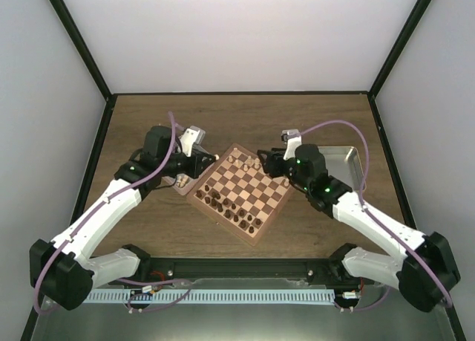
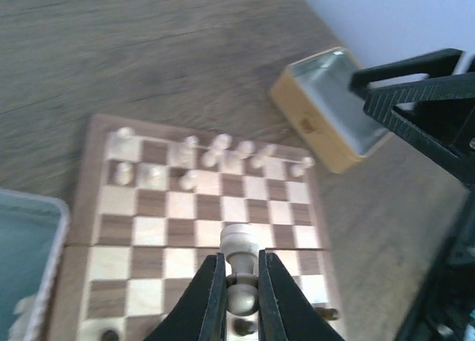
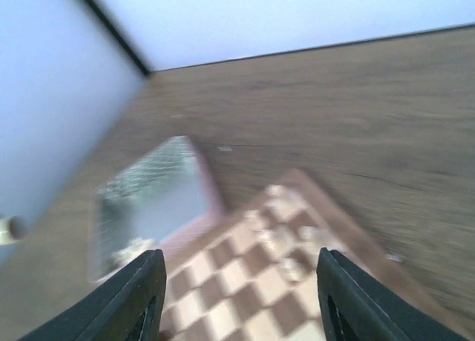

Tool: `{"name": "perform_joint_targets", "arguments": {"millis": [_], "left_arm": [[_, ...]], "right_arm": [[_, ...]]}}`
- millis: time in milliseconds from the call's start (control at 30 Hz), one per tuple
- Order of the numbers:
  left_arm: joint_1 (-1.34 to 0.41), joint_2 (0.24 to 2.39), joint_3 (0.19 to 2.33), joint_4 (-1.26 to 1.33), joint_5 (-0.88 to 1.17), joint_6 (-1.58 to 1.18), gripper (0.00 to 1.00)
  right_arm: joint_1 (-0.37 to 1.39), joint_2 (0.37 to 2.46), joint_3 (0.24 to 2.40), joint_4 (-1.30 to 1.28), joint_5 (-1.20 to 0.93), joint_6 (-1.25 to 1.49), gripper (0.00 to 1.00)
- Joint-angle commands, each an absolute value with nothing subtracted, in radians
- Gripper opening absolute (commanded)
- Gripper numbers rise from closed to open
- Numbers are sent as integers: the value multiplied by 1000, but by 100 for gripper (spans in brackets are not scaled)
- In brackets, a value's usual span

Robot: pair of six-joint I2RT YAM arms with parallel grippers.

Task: Set up the chess pieces on the board
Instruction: Place the chess piece on the chessboard.

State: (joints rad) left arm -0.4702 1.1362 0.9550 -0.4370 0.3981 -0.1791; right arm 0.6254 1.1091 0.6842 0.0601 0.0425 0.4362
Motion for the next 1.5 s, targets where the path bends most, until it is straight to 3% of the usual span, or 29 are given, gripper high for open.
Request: {"name": "perform_joint_targets", "arguments": {"millis": [0, 200, 633, 1333, 1467], "left_arm": [[-479, 1084, 928, -257, 679, -216, 4], [-495, 1021, 879, -62, 820, -299, 5], [-513, 1019, 836, 81, 891, -418, 5], [-522, 1004, 798, 143, 937, -437, 6], [-521, 992, 797, 165, 943, -471, 12]], "right_arm": [[632, 1040, 738, 62, -398, 550, 59], [635, 1007, 719, 291, -673, 788, 62], [647, 1077, 719, 525, -785, 1021, 61], [664, 1192, 757, 672, -859, 1146, 25], [665, 1192, 744, 712, -841, 1169, 16]]}}
